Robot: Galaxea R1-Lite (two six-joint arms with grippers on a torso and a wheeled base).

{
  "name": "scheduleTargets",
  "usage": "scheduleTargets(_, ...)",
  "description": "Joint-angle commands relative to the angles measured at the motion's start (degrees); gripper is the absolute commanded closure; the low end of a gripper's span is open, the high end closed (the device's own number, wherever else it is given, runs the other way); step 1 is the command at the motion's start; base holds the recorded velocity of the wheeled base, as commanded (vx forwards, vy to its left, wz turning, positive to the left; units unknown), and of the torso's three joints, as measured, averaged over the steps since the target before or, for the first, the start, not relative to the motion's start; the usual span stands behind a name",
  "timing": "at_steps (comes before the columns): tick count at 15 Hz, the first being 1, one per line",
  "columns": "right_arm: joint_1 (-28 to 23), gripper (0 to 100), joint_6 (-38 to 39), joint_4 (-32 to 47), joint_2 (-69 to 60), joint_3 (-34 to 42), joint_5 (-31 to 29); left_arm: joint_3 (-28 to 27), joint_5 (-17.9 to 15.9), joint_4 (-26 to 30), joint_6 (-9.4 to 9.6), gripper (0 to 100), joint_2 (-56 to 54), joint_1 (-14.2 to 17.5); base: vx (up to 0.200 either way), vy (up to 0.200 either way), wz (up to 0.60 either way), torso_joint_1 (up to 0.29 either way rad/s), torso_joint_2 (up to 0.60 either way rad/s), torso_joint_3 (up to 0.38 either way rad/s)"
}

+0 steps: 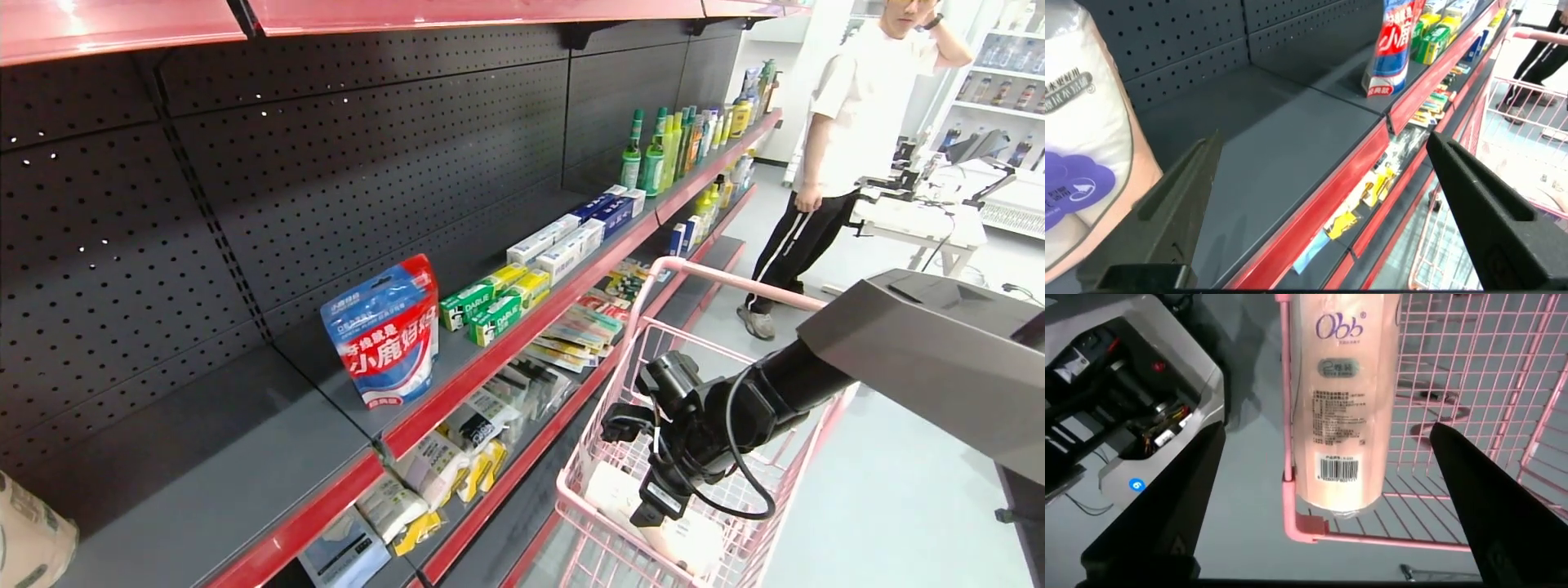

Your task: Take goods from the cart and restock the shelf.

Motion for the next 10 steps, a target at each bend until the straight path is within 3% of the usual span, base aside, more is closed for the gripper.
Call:
scheduleTargets(1, 0.02, 0, -0.08, -0.03, 0.84, -0.42, 0.11, -0.02, 0.01, 0.0, 0.0, 0, 0.0, 0.1, 0.0, 0.0, 0.0, -0.09, 0.19, 0.105)
scheduleTargets(10, 1.34, 0, -0.34, -0.03, 4.53, -5.52, 0.2, 0.07, 0.01, 0.0, 0.0, 0, 0.0, 0.01, 0.0, 0.0, 0.0, -0.112, 0.26, 0.142)
